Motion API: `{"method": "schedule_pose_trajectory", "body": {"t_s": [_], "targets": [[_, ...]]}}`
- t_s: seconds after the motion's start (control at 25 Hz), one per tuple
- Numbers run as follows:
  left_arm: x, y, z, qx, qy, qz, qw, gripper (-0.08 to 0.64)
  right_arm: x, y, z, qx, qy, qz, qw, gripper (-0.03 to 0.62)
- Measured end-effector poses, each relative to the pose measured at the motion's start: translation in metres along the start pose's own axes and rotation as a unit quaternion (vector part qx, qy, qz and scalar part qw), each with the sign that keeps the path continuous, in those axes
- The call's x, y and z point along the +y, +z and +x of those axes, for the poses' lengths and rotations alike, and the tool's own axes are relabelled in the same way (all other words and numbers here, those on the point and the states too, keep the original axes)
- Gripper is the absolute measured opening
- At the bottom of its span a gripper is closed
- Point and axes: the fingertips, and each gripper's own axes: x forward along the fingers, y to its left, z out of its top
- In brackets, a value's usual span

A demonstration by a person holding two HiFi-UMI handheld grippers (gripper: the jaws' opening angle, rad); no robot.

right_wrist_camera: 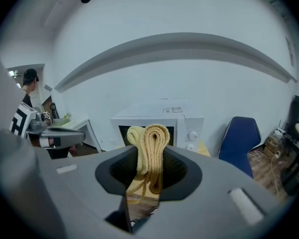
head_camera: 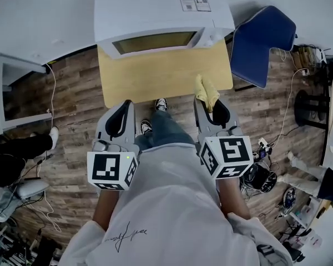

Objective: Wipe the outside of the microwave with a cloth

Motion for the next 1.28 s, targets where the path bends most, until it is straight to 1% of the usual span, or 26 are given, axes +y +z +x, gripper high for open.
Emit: {"method": "schedule_pose_trajectory", "body": {"t_s": [0.16, 0.2, 0.28, 0.4, 0.56, 0.72, 0.8, 0.88, 0.92, 1.04, 1.16, 1.28], "targets": [[-0.004, 0.033, 0.032, -0.027, 0.002, 0.019, 0.9995, -0.006, -0.032, 0.015, 0.022, 0.004, -0.026, 0.013, 1.0, 0.106], [-0.005, 0.04, 0.04, -0.032, 0.0, 0.023, 0.9992, -0.006, -0.039, 0.02, 0.027, 0.003, -0.028, 0.017, 0.999, 0.106], [-0.007, 0.051, 0.056, -0.037, -0.003, 0.027, 0.9989, -0.006, -0.051, 0.03, 0.037, -0.002, -0.016, 0.029, 0.999, 0.106], [-0.01, 0.058, 0.079, -0.034, -0.003, 0.033, 0.9989, -0.006, -0.068, 0.044, 0.05, -0.012, 0.01, 0.043, 0.999, 0.106], [-0.014, 0.062, 0.104, -0.034, 0.01, 0.034, 0.9988, -0.006, -0.085, 0.062, 0.063, -0.026, 0.046, 0.043, 0.998, 0.106], [-0.019, 0.068, 0.118, -0.033, 0.02, 0.041, 0.9984, -0.006, -0.102, 0.088, 0.073, -0.049, 0.059, 0.027, 0.997, 0.107], [-0.022, 0.067, 0.12, -0.02, 0.02, 0.058, 0.9979, -0.006, -0.104, 0.098, 0.076, -0.051, 0.084, 0.011, 0.995, 0.107], [-0.023, 0.063, 0.125, -0.003, 0.017, 0.072, 0.9973, -0.005, -0.105, 0.108, 0.08, -0.044, 0.109, -0.016, 0.993, 0.109], [-0.023, 0.061, 0.127, 0.001, 0.015, 0.072, 0.9973, -0.005, -0.106, 0.114, 0.082, -0.039, 0.115, -0.033, 0.992, 0.11], [-0.02, 0.061, 0.131, -0.002, 0.007, 0.067, 0.9977, -0.005, -0.112, 0.133, 0.09, -0.032, 0.12, -0.084, 0.989, 0.121], [-0.019, 0.068, 0.132, -0.012, -0.007, 0.07, 0.9974, -0.005, -0.12, 0.151, 0.103, -0.019, 0.125, -0.097, 0.987, 0.123], [-0.011, 0.078, 0.135, -0.028, -0.013, 0.07, 0.9971, -0.005, -0.129, 0.168, 0.127, 0.023, 0.121, -0.097, 0.988, 0.121]]}}
